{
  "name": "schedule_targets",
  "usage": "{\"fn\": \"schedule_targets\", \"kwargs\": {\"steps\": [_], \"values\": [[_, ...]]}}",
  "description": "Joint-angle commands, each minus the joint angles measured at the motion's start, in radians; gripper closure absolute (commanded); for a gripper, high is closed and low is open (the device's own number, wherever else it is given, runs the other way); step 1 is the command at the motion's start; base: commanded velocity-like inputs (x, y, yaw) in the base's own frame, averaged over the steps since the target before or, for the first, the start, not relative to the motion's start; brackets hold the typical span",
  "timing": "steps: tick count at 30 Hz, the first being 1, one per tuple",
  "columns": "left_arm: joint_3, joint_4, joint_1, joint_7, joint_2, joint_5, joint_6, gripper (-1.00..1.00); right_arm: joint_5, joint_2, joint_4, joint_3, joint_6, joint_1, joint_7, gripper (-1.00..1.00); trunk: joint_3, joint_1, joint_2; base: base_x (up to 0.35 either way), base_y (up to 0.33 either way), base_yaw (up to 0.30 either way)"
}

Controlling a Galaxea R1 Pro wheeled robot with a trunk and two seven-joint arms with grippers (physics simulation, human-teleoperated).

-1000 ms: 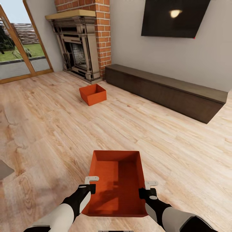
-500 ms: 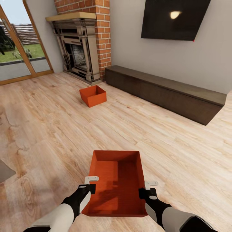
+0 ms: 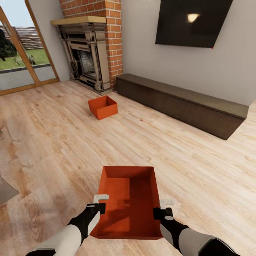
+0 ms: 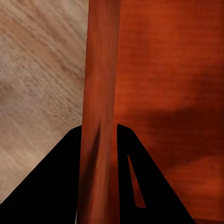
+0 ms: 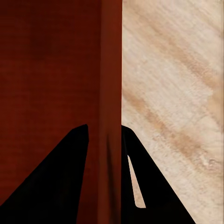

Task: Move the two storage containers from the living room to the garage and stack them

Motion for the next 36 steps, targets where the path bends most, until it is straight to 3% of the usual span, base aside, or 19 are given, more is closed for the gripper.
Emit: {"fn": "schedule_targets", "kwargs": {"steps": [1, 36], "values": [[0.011, 0.001, 0.0, 0.008, 0.0, -0.016, 0.009, 1.0, -0.007, -0.003, -0.001, -0.002, -0.008, -0.001, -0.007, 1.0, 0.003, -0.004, 0.007, 0.0, 0.0, 0.0], [0.011, 0.001, 0.0, 0.009, 0.0, -0.016, 0.009, 1.0, -0.01, -0.003, -0.001, -0.001, -0.001, -0.001, -0.006, 1.0, 0.112, -0.138, 0.252, 0.0, 0.0, 0.0]]}}
